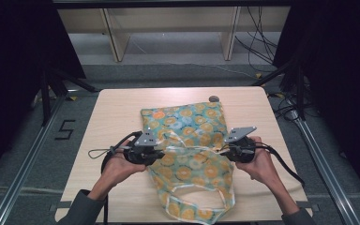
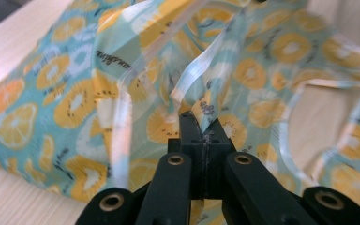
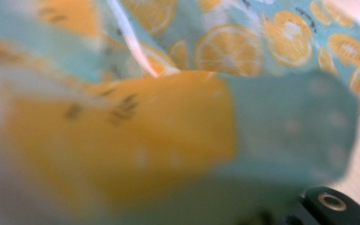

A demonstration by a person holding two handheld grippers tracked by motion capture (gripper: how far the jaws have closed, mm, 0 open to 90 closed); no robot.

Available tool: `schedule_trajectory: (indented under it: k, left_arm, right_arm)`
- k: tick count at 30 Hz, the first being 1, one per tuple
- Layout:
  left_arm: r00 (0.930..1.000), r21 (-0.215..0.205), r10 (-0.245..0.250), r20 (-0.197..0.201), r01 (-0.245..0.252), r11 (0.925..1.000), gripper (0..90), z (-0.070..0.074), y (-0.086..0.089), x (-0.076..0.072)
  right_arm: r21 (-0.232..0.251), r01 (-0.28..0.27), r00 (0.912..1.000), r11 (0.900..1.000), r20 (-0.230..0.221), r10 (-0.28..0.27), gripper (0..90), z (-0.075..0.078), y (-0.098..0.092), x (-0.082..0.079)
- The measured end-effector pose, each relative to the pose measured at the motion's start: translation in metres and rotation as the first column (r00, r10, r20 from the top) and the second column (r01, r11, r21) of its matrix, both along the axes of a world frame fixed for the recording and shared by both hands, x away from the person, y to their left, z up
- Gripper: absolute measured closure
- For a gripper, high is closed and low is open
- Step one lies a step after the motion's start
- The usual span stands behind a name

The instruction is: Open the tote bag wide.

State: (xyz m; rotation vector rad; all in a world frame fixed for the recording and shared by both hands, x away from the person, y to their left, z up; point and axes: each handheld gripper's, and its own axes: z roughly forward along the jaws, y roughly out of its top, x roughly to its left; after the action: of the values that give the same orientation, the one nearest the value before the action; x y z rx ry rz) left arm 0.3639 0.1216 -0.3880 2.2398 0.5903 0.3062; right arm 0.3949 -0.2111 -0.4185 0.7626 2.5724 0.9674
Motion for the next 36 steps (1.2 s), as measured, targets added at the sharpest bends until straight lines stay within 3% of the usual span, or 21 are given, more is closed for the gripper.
schedule_trajectory:
  k: [4, 6, 8, 10, 11, 12, 14, 16, 17, 19, 20, 21, 22, 24, 28, 29, 31, 33, 34, 35, 36]
  left_arm:
    - [0.9996, -0.079, -0.026, 0.008, 0.027, 0.9965, 89.5, 0.018, 0.002, -0.008]
    - [0.9991, -0.091, 0.018, 0.038, -0.015, 0.9957, 89.5, 0.027, 0.006, 0.002]
    - [0.9956, -0.067, 0.075, 0.056, -0.071, 0.9952, 89.4, 0.028, 0.009, 0.021]
    - [0.9914, -0.051, 0.127, 0.031, -0.125, 0.9908, 89.3, 0.021, 0.011, 0.045]
    - [0.9863, -0.048, 0.162, 0.027, -0.161, 0.9858, 89.3, 0.014, 0.01, 0.056]
    - [0.9815, -0.011, 0.19, 0.025, -0.19, 0.9818, 89.2, 0.008, 0.01, 0.067]
    - [0.9718, -0.014, 0.235, -0.025, -0.235, 0.9719, 89.2, -0.007, 0.009, 0.086]
    - [0.9603, 0.015, 0.275, -0.046, -0.275, 0.9614, 89.2, -0.02, 0.009, 0.103]
    - [0.9506, 0.022, 0.302, -0.071, -0.302, 0.9532, 89.2, -0.03, 0.011, 0.114]
    - [0.9372, 0.045, 0.326, -0.123, -0.323, 0.9453, 89.2, -0.045, 0.015, 0.13]
    - [0.9313, 0.054, 0.337, -0.139, -0.332, 0.9416, 89.1, -0.05, 0.016, 0.134]
    - [0.9198, 0.055, 0.358, -0.162, -0.353, 0.9339, 89.1, -0.057, 0.017, 0.138]
    - [0.9168, 0.069, 0.359, -0.174, -0.353, 0.9332, 89.0, -0.062, 0.018, 0.142]
    - [0.9093, 0.082, 0.369, -0.192, -0.36, 0.9293, 88.9, -0.068, 0.018, 0.144]
    - [0.9192, 0.101, 0.349, -0.183, -0.335, 0.9366, 88.7, -0.066, 0.018, 0.143]
    - [0.9144, 0.083, 0.361, -0.183, -0.352, 0.9324, 88.6, -0.065, 0.016, 0.142]
    - [0.9171, 0.086, 0.354, -0.183, -0.344, 0.9351, 88.4, -0.061, 0.017, 0.142]
    - [0.9167, 0.09, 0.358, -0.178, -0.347, 0.9335, 88.3, -0.059, 0.016, 0.142]
    - [0.9166, 0.091, 0.36, -0.174, -0.349, 0.9328, 88.3, -0.059, 0.016, 0.141]
    - [0.916, 0.088, 0.362, -0.173, -0.352, 0.9321, 88.3, -0.059, 0.015, 0.141]
    - [0.9167, 0.089, 0.359, -0.175, -0.349, 0.9329, 88.3, -0.059, 0.015, 0.141]
  right_arm:
    - [0.036, -0.013, 0.9998, 0.999, 0.016, 0.012, 90.0, 0.018, -0.002, 0.005]
    - [0.08, -0.008, 0.999, 0.997, 0.045, 0.004, 90.0, 0.031, -0.003, 0.013]
    - [0.084, 0.007, 0.9986, 0.996, 0.052, -0.012, 90.0, 0.04, -0.001, 0.024]
    - [0.048, 0.048, 0.9959, 0.998, 0.074, -0.051, 90.0, 0.043, 0.005, 0.043]
    - [0.043, 0.068, 0.9941, 0.997, 0.082, -0.071, 89.9, 0.041, 0.008, 0.051]
    - [0.031, 0.083, 0.9936, 0.996, 0.075, -0.085, 89.6, 0.036, 0.011, 0.062]
    - [-0.02, 0.1, 0.9941, 0.995, 0.043, -0.099, 87.4, 0.021, 0.021, 0.079]
    - [-0.067, 0.123, 0.9925, 0.99, 0.011, -0.122, 80.7, 0.005, 0.031, 0.091]
    - [-0.075, 0.13, 0.9915, 0.989, 0.006, -0.13, 79.2, 0.001, 0.033, 0.094]
    - [-0.083, 0.142, 0.9896, 0.986, -0.007, -0.144, 68.1, -0.008, 0.034, 0.099]
    - [-0.088, 0.147, 0.9875, 0.985, -0.043, -0.151, 63.0, -0.009, 0.033, 0.1]
    - [-0.095, 0.158, 0.9857, 0.983, -0.044, -0.163, 60.8, -0.009, 0.032, 0.098]
    - [-0.074, 0.17, 0.9848, 0.983, -0.02, -0.172, 57.7, -0.009, 0.032, 0.095]
    - [-0.045, 0.184, 0.9815, 0.982, -0.047, -0.186, 53.5, 0.001, 0.026, 0.083]
    - [0.027, 0.178, 0.9813, 0.984, -0.08, -0.175, 46.7, 0.022, 0.017, 0.055]
    - [0.039, 0.18, 0.9819, 0.983, -0.066, -0.177, 45.3, 0.023, 0.017, 0.05]
    - [0.053, 0.131, 0.9898, 0.99, -0.063, -0.128, 44.1, 0.025, 0.015, 0.04]
    - [0.048, 0.119, 0.9899, 0.992, -0.082, -0.115, 43.9, 0.026, 0.015, 0.026]
    - [0.05, 0.089, 0.9955, 0.995, -0.038, -0.087, 43.9, 0.024, 0.015, 0.018]
    - [0.048, 0.077, 0.9957, 0.996, -0.055, -0.074, 43.9, 0.025, 0.016, 0.011]
    - [0.065, 0.07, 0.997, 0.995, -0.037, -0.068, 44.1, 0.025, 0.018, 0.007]
